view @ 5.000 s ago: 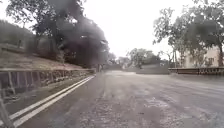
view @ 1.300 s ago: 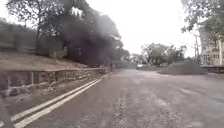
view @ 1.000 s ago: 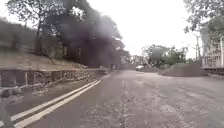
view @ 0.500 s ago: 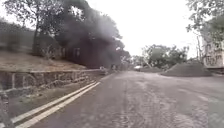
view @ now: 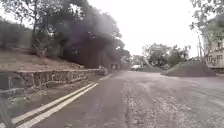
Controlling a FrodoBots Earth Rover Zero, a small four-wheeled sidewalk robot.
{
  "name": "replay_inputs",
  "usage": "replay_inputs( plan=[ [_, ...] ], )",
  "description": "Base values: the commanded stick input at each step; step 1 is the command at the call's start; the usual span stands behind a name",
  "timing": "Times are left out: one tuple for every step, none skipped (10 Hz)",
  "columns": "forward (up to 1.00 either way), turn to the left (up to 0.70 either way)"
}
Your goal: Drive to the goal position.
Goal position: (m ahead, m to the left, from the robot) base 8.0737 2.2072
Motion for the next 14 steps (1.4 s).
replay_inputs(
  plan=[
    [0.7,0.0],
    [0.7,0.0],
    [0.7,0.0],
    [0.7,0.0],
    [0.7,0.0],
    [0.7,0.0],
    [0.7,0.0],
    [0.7,0.0],
    [0.7,0.0],
    [0.7,0.0],
    [0.7,0.0],
    [0.7,0.0],
    [0.7,0.0],
    [0.7,0.0]
  ],
)
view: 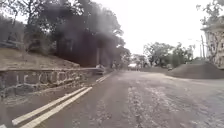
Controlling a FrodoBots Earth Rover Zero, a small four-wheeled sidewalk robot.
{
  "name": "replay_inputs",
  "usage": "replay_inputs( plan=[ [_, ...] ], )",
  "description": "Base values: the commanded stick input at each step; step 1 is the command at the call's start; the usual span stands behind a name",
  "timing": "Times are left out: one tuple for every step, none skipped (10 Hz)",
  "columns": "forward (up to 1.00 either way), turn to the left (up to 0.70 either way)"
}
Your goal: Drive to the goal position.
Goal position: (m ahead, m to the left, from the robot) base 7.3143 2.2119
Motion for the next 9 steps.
replay_inputs(
  plan=[
    [0.7,0.0],
    [0.7,0.0],
    [0.7,0.0],
    [0.7,0.0],
    [0.7,0.0],
    [0.7,0.0],
    [0.7,0.0],
    [0.7,0.0],
    [0.7,0.0]
  ],
)
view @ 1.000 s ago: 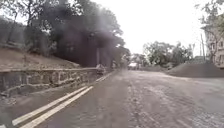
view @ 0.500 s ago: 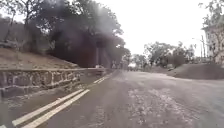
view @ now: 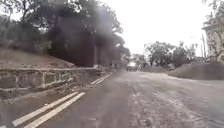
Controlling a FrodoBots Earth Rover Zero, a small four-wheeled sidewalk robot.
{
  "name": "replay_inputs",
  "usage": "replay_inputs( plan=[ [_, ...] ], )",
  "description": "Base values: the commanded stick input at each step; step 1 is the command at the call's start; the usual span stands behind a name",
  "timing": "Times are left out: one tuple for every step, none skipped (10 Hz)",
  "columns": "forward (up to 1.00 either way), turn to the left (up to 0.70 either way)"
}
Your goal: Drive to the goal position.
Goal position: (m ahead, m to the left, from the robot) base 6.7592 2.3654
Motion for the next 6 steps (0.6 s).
replay_inputs(
  plan=[
    [0.7,0.0],
    [0.7,0.0],
    [0.7,0.0],
    [0.7,0.14],
    [0.7,0.14],
    [0.7,0.14]
  ],
)
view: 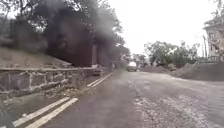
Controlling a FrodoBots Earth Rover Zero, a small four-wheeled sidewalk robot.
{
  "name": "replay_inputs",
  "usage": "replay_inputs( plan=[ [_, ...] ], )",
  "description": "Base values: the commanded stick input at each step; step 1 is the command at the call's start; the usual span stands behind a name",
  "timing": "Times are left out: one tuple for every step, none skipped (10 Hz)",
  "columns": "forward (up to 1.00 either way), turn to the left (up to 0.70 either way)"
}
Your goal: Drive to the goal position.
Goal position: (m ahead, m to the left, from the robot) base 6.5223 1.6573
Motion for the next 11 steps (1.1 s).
replay_inputs(
  plan=[
    [0.7,0.14],
    [0.7,0.14],
    [0.7,0.14],
    [0.7,0.14],
    [0.7,0.14],
    [0.7,0.14],
    [0.7,0.14],
    [0.7,0.14],
    [0.69,0.13],
    [0.58,0.07],
    [0.47,0.01]
  ],
)
